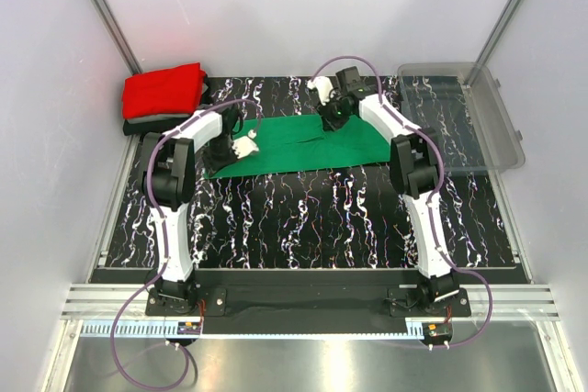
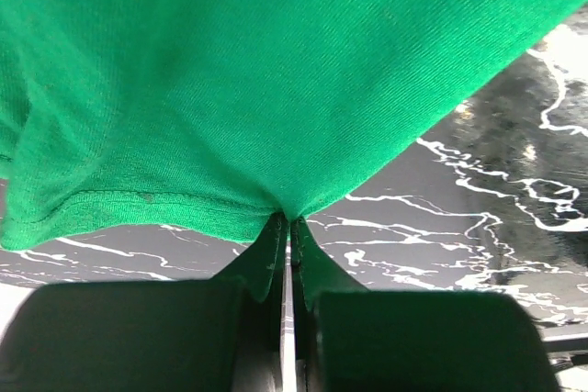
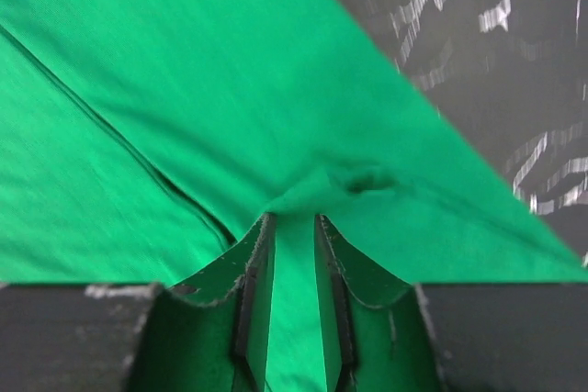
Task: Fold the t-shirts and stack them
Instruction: Fold the tshirt
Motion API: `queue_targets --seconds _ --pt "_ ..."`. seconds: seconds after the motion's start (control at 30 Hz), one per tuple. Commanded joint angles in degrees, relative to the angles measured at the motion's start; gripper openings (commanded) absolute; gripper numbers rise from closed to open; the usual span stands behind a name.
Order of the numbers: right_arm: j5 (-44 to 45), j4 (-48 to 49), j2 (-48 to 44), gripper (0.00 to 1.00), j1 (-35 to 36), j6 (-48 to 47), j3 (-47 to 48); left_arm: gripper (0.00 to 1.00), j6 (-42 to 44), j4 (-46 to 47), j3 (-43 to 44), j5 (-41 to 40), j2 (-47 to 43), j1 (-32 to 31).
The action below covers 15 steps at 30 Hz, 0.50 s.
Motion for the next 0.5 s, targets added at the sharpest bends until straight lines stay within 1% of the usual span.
queue_targets --seconds 0.0,0.2,0.27,0.37,0.47 --pt "-1.44 1.32 1.34 0.31 2.51 0.31 4.64 0.0 -1.27 -0.92 -1.16 1.87 -2.77 -0.66" --pt "-1.88 1.41 1.61 0.32 4.18 0.93 5.62 0.0 -2.41 -1.36 -2.47 1.69 -4.26 -1.63" --pt "-0.83 1.32 0.91 0.32 4.18 1.19 5.79 0.0 -2.85 -1.8 -3.09 1.34 -5.49 -1.89" --pt "0.58 1.32 -2.6 0.32 4.09 1.19 5.79 0.0 -3.56 -3.46 -4.84 1.25 -7.86 -2.95" --pt "1.37 0.53 -7.87 0.32 3.65 1.45 4.92 0.0 -4.17 -8.02 -7.12 2.56 -9.8 -4.96"
